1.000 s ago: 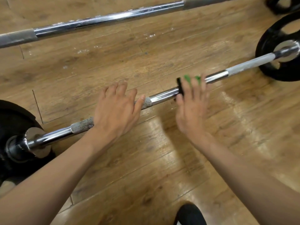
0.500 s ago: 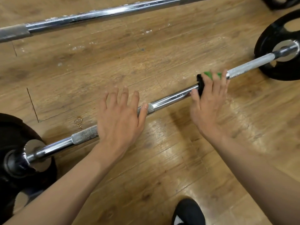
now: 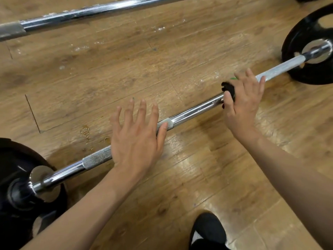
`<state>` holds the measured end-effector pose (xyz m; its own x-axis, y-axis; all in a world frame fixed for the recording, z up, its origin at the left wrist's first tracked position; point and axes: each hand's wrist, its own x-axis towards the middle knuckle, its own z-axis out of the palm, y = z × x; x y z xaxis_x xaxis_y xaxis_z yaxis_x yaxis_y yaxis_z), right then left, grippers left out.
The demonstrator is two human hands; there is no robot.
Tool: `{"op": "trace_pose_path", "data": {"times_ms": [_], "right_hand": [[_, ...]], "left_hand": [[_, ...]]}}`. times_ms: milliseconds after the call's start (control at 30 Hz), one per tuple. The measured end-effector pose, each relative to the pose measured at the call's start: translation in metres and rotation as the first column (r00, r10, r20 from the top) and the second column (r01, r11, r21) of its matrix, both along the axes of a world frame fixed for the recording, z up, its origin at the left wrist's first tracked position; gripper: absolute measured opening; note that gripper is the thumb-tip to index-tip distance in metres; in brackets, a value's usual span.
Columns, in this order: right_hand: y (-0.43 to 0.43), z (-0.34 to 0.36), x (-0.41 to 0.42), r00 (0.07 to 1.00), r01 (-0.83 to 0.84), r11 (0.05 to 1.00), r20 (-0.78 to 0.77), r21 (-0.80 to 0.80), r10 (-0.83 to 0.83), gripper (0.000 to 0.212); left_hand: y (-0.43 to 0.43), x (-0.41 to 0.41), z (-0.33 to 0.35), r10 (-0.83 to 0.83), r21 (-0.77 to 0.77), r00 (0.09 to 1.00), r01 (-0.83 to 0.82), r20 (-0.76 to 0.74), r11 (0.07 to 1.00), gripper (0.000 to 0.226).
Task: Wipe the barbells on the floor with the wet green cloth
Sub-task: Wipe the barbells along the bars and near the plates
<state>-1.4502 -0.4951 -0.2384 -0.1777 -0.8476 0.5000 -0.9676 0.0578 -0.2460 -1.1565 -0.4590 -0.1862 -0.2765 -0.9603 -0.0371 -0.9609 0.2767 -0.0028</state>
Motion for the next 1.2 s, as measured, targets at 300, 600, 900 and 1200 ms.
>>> {"op": "trace_pose_path", "data": {"times_ms": [300,600,900,1200], "right_hand": [[0.037,0.002,0.117,0.933,-0.359,0.933,0.031,0.031,0.358,0.074],[-0.032,0.001,-0.009,0.967,-0.193,0.977,-0.151,0.086,0.205,0.073],[-0.034,-0.007,0.122,0.963,-0.268,0.963,0.051,0.038,0.266,0.082],[-0.060,-0.001,0.030,0.988,-0.132,0.989,-0.077,0.070,0.137,0.068]], "left_hand": [[-0.014,0.002,0.000,0.033,0.049,0.999,-0.033,0.009,0.998,0.073],[-0.065,0.017,0.000,0.072,0.082,0.997,-0.073,0.016,0.994,0.083],[-0.108,0.023,0.002,0.057,0.122,0.998,-0.060,0.028,0.991,0.085],[-0.097,0.023,0.000,0.064,0.083,0.998,-0.062,-0.020,0.995,0.082]]}}
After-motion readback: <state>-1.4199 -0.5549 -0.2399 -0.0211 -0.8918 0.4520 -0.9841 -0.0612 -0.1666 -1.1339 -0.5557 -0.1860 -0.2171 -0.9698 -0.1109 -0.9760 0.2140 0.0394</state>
